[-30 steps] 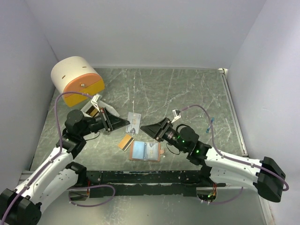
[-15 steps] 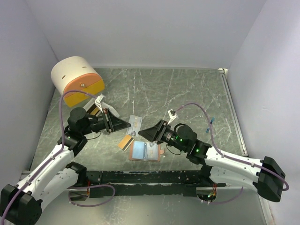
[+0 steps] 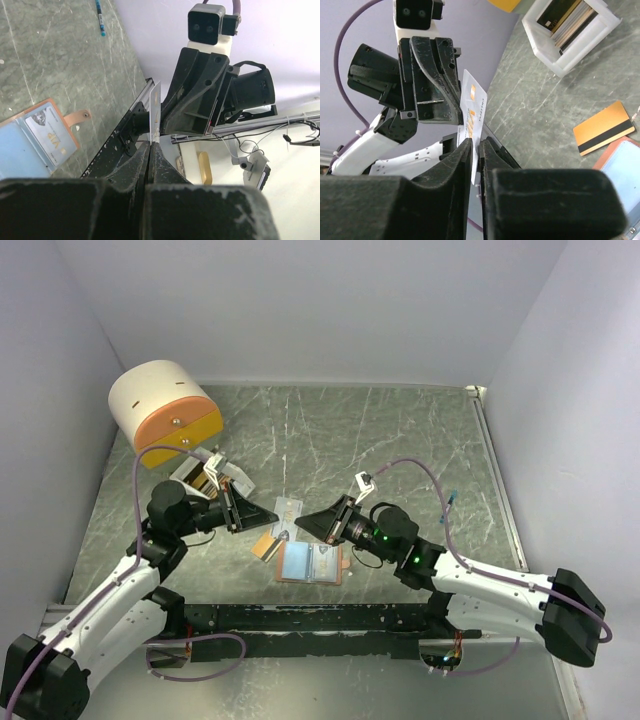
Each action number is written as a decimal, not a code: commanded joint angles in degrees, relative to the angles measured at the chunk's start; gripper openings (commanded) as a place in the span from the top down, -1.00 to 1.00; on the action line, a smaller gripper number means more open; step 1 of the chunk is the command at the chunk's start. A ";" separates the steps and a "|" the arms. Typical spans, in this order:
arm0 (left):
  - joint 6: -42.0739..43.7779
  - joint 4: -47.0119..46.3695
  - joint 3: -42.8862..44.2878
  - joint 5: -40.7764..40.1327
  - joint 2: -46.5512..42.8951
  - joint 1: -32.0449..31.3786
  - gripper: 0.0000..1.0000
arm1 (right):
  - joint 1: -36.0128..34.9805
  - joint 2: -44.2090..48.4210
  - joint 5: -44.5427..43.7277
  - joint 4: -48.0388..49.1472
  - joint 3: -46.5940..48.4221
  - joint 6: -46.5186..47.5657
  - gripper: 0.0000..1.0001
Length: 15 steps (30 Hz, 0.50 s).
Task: Put the credit cards into the card holder
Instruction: Adjust the credit card.
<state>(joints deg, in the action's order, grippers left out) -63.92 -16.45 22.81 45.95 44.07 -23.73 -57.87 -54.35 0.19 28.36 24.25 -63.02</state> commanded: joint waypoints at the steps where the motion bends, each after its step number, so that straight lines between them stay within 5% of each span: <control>1: -1.24 -2.83 -1.04 2.01 -0.30 0.08 0.86 | -0.20 0.18 -0.02 2.70 -0.70 0.53 0.88; 3: -1.16 -2.50 -1.02 2.04 -0.17 0.03 0.86 | -0.14 0.28 -0.15 3.46 -1.28 0.53 1.00; 7: 0.05 -0.25 -0.63 1.79 0.13 0.00 0.76 | -0.15 0.48 -0.15 4.66 -2.05 0.84 1.00; 15: -0.87 -3.19 -2.56 2.89 -0.96 0.00 0.87 | -0.21 0.00 0.57 3.17 -1.80 0.88 0.91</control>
<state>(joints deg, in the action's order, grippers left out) -63.90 -16.56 22.06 46.52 44.18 -23.68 -57.87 -54.48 0.19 30.72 22.22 -62.94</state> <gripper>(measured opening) 0.077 0.009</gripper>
